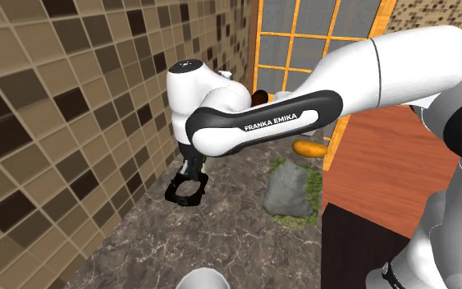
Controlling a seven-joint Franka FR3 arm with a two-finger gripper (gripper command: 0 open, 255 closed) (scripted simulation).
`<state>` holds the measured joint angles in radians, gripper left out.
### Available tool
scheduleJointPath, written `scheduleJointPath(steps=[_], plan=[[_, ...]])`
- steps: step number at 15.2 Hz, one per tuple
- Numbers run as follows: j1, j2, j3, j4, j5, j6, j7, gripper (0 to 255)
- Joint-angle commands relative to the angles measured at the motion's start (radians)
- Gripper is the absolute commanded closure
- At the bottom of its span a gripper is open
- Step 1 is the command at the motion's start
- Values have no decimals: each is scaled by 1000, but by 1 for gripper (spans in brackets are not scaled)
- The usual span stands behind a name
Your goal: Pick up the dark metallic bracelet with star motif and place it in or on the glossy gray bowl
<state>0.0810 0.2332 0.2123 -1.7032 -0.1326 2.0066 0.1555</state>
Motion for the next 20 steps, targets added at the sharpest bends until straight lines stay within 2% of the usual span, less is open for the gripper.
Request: scheduleJointPath(steps=[1, 11, 20], plan=[[1, -4, 1, 18, 2, -22, -1, 255], [-134, 39, -74, 82, 33, -25, -224, 255], [-250, 159, -130, 258, 59, -73, -410, 255]])
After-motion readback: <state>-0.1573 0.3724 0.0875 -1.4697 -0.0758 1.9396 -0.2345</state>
